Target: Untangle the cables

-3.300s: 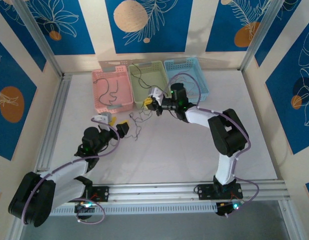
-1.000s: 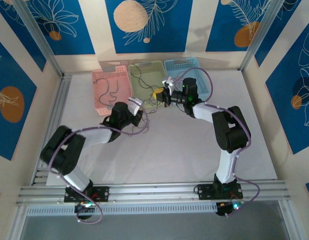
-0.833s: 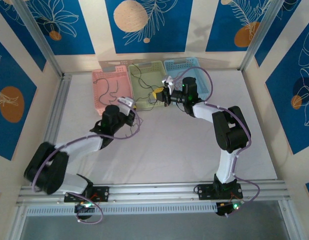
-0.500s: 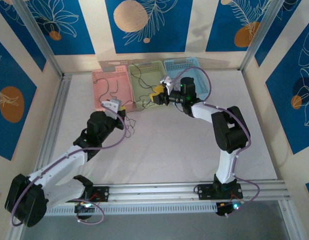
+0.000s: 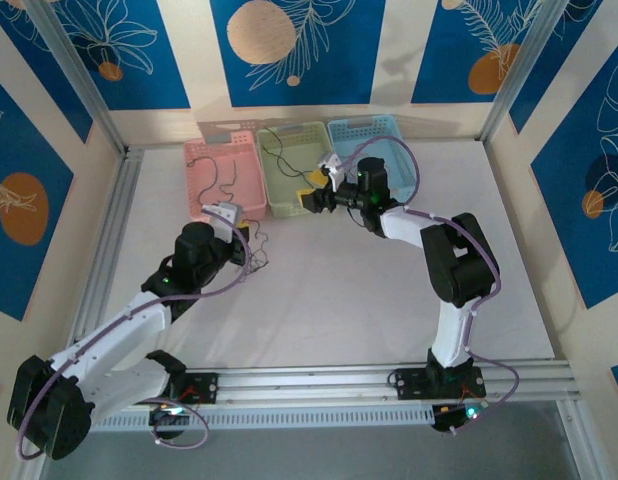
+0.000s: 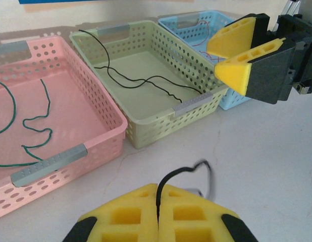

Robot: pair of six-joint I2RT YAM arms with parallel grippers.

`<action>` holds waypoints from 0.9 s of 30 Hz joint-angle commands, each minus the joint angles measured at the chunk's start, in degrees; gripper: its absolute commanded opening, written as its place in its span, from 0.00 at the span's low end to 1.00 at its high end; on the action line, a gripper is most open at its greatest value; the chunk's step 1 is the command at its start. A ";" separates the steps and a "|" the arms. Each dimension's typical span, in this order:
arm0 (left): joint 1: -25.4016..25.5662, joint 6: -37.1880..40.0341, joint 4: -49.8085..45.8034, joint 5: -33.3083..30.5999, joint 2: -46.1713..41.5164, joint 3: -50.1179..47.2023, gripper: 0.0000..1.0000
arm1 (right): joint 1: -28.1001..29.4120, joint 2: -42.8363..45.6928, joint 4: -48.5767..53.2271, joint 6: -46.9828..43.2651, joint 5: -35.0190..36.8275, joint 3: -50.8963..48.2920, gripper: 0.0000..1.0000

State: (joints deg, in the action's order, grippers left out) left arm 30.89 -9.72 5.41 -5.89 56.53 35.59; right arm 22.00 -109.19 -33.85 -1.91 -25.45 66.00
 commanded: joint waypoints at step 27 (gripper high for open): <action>-0.71 -2.12 -4.56 2.84 -2.00 10.30 0.00 | 10.14 -3.93 33.59 -35.60 -26.26 8.66 0.68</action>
State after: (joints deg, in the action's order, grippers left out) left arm 30.55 -10.70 1.58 -4.08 55.55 43.11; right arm 30.68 -111.39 -7.70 -31.70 -52.07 72.86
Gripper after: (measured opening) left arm 0.058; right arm 0.679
